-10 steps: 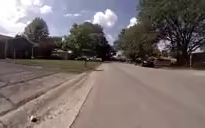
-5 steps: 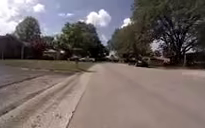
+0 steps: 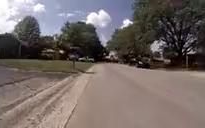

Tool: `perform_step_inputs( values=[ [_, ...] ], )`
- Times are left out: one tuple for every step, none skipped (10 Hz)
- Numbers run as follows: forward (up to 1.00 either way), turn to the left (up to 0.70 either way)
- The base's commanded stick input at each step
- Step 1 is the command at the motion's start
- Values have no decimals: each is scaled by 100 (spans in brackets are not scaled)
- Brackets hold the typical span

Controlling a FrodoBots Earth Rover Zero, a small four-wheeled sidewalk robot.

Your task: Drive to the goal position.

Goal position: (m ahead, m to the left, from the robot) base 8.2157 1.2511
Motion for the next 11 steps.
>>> perform_step_inputs(
  values=[
    [100,0],
    [100,0],
    [100,0],
    [100,0],
    [100,0],
    [100,0],
    [100,0],
    [100,0],
    [100,0],
    [100,0],
    [100,0]
  ],
)
